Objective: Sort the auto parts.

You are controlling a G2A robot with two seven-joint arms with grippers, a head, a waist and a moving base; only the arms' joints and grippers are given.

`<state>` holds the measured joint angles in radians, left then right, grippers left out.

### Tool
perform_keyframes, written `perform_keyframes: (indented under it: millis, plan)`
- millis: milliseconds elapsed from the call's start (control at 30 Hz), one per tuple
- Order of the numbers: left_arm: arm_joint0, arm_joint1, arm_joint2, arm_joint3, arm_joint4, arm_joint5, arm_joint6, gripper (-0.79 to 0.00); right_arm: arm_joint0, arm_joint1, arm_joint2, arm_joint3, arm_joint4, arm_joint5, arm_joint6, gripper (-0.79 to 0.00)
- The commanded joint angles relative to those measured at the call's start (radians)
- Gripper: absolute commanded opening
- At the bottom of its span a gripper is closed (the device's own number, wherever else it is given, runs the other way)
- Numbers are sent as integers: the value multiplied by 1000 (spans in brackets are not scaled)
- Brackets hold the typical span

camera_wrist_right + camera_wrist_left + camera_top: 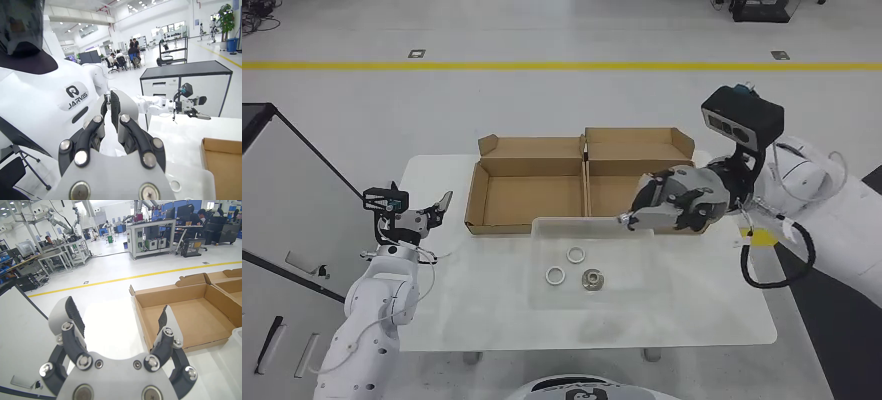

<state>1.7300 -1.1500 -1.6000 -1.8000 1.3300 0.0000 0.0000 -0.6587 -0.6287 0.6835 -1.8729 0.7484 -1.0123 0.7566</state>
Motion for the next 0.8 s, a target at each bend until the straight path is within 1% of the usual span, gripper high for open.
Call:
perform_keyframes:
  millis: [0, 167, 367, 500, 600, 767]
  plan:
    - [0, 0, 0, 0, 0, 0, 0, 0, -46, -17, 64, -9, 72, 0, 51, -785]
    - [0, 0, 0, 0, 0, 0, 0, 0, -135, -67, 176, -61, 133, 0, 51, -785]
    - [0, 0, 0, 0, 0, 0, 0, 0, -197, -131, 253, -118, 191, 0, 52, -785]
    - [0, 0, 0, 0, 0, 0, 0, 0, -217, -170, 274, -140, 211, 0, 52, -785]
    - [0, 0, 0, 0, 0, 0, 0, 0, -218, -197, 267, -159, 219, 0, 52, -785]
    - [0, 0, 0, 0, 0, 0, 0, 0, -217, -202, 259, -161, 216, 0, 52, -785]
